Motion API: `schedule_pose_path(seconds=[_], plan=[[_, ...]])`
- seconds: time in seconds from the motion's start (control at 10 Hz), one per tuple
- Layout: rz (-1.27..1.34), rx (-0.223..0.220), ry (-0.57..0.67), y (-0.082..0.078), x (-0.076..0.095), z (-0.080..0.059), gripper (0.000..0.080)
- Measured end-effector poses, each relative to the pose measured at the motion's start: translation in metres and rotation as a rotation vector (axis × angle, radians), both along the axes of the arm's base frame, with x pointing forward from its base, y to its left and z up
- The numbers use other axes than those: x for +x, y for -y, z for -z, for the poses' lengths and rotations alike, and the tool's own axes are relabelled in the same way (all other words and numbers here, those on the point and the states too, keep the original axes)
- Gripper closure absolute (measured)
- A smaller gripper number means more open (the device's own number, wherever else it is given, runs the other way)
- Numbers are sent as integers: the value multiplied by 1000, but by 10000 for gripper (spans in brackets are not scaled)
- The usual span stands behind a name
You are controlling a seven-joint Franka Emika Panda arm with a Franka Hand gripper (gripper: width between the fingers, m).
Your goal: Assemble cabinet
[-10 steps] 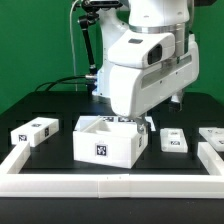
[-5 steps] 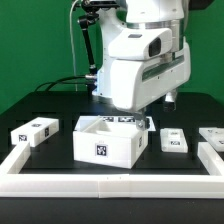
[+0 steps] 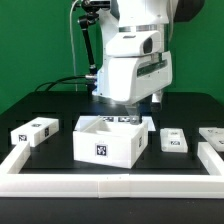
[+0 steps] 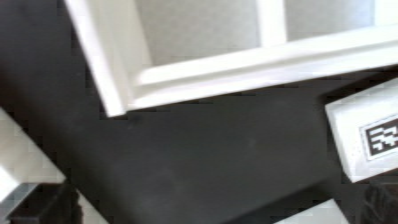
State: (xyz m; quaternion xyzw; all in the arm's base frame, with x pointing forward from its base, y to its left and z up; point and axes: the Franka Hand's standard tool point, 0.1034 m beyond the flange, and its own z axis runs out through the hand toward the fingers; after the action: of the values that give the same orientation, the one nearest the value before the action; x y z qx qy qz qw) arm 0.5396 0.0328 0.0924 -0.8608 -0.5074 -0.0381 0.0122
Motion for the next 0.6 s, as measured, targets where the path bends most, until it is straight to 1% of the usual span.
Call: schedule_pose_path(seconds=[0.3, 0.4, 0.6], plan=[[-3, -1, -9, 2, -3, 1, 1], [-35, -6, -1, 4, -15, 2, 1], [-95, -16, -17, 7, -50, 6, 1]])
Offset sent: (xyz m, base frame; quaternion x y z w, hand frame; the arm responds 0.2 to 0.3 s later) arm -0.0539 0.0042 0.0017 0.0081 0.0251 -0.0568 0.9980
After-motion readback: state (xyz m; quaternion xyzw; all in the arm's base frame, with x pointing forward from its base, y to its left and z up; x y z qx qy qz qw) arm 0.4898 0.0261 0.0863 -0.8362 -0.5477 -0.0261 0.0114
